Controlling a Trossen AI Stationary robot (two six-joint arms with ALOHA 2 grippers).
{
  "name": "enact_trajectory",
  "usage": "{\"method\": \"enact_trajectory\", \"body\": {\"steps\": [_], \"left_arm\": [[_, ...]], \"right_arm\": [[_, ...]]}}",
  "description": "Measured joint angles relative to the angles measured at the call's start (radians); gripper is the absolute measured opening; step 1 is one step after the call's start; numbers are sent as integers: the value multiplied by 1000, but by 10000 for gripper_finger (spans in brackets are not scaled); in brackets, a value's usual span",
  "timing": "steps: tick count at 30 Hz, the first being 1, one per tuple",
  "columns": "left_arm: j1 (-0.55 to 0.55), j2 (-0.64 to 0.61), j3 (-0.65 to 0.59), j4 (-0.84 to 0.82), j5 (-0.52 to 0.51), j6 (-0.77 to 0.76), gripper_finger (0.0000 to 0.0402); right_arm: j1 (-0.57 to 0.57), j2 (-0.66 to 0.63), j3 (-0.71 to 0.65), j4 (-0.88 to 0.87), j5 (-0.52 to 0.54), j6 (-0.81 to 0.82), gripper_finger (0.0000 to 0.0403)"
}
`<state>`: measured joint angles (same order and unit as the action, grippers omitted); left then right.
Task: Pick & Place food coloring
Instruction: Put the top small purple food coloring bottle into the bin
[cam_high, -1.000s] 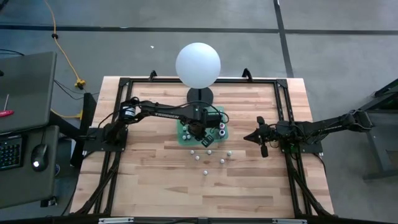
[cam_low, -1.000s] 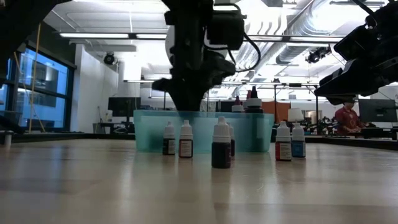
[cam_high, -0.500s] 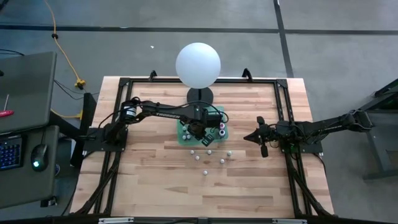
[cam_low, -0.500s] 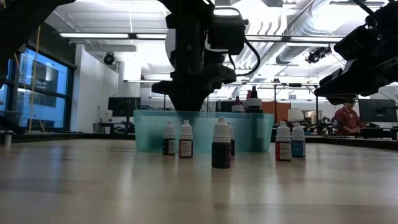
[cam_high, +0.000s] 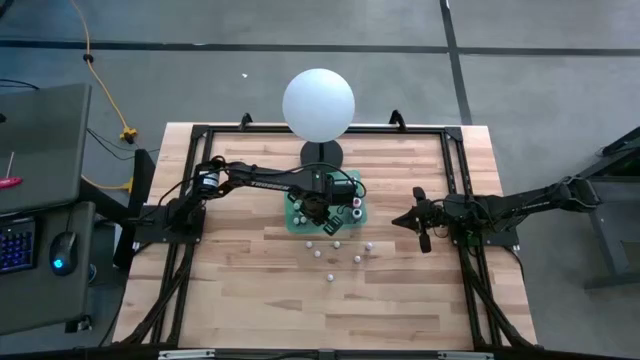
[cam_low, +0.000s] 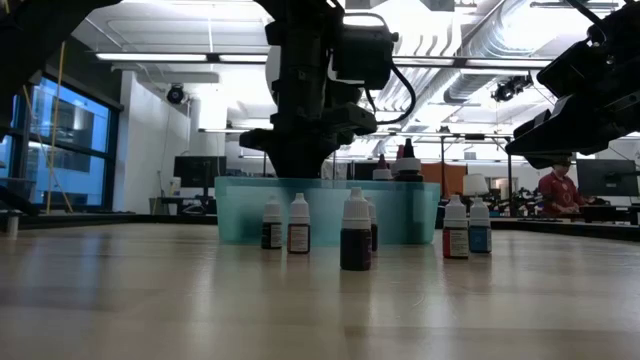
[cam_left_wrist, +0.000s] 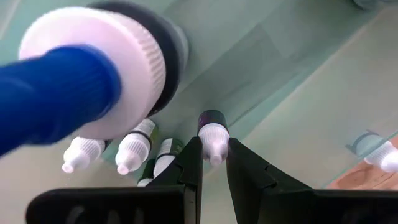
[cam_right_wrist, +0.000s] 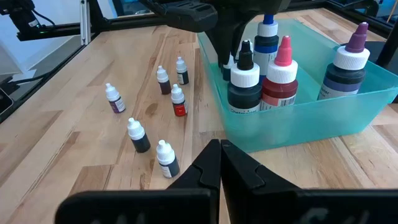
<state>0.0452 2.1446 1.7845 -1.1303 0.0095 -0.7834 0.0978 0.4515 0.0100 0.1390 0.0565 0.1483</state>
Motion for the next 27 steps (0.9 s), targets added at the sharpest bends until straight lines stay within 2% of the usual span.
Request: {"method": "enact_trajectory", "body": {"steps": [16,27], "left_arm": [[-6,30,1,6,26,-7,49],[-7,41,-5,5,64,16,125]], "right_arm": [[0,0,0,0,0,0,2],[0,0,0,0,0,0,2]]}}
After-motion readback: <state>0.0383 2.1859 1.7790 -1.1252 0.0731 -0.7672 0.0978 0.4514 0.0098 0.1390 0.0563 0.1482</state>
